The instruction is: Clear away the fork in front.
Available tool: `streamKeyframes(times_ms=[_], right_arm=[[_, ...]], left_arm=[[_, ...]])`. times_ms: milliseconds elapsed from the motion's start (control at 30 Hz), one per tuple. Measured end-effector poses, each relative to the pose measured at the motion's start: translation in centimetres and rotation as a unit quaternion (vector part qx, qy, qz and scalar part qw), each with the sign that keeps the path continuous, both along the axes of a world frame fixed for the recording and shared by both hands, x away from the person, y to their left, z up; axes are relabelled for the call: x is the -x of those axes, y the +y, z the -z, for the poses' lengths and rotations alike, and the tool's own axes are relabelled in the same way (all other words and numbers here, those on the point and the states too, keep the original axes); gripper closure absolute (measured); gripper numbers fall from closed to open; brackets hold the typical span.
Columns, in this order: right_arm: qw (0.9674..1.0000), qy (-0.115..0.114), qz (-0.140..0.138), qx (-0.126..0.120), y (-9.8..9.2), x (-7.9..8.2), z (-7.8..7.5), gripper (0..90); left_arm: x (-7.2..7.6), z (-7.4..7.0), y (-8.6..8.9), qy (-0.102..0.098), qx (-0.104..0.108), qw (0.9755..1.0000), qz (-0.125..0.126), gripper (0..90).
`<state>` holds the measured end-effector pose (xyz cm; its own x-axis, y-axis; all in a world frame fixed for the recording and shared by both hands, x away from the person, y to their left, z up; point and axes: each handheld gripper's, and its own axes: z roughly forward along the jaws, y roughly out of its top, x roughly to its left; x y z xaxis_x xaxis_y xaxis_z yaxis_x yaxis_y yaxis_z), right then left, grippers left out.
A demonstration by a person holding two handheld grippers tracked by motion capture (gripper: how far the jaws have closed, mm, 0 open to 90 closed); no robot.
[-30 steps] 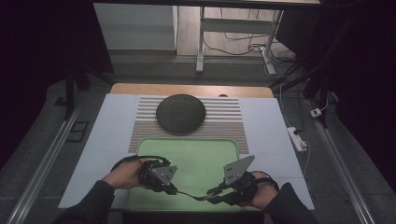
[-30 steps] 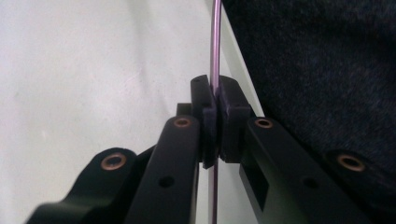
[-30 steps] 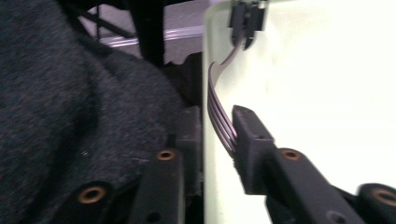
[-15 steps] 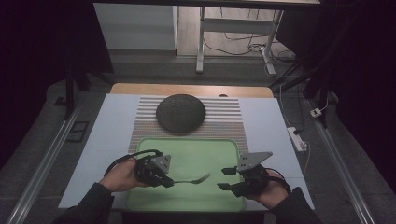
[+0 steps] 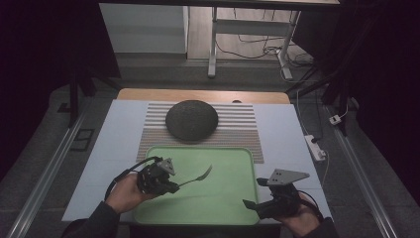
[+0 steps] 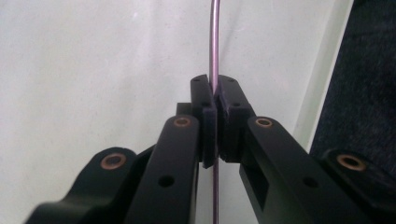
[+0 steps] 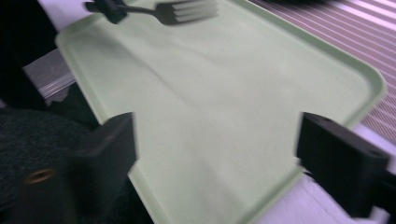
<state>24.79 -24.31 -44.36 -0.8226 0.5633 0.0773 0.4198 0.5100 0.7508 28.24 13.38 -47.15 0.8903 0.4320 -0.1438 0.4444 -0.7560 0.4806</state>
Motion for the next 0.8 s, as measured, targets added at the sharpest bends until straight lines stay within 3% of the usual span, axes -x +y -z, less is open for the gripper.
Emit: streamKeyframes(times_ms=[100,167,233,333,467,533,633,767,800], right_arm=[[0.9999,0.001,0.011,0.006,-0.5,0.5,0.3,7.4],[0.9999,-0.002,0.013,0.011,-0.8,0.8,0.3,7.4],[0.9997,-0.013,0.014,0.015,-1.1,1.1,0.4,4.0],[0.9995,-0.023,0.011,0.018,-1.6,1.5,0.5,1.0],[0.9997,-0.018,0.016,0.001,-2.5,1.7,0.6,0.0],[0.9996,-0.02,0.021,-0.003,-2.8,1.8,0.6,0.0],[0.9996,-0.017,0.021,-0.002,-3.0,2.0,0.7,0.0],[0.9996,-0.014,0.02,0.01,-3.0,2.3,0.9,0.0],[0.9996,-0.014,0.019,0.014,-3.0,2.4,1.0,0.0]], left_arm=[[0.5,0.1,0.3,0.003,0.0,0.9993,-0.038,86.2],[0.8,0.2,0.7,0.011,0.009,0.9973,-0.072,86.2],[1.0,0.3,1.3,0.017,0.014,0.9948,-0.099,86.2],[1.5,0.4,2.0,0.013,0.003,0.9884,-0.151,86.2],[1.9,0.9,3.0,0.026,0.004,0.9769,-0.212,86.2],[1.9,1.1,3.4,0.031,0.005,0.9682,-0.248,86.2],[1.7,1.5,4.1,0.048,0.023,0.9542,-0.294,86.3],[1.1,2.0,4.7,0.052,0.023,0.9391,-0.339,86.2],[0.9,2.2,4.9,0.055,0.021,0.9365,-0.346,86.2]])
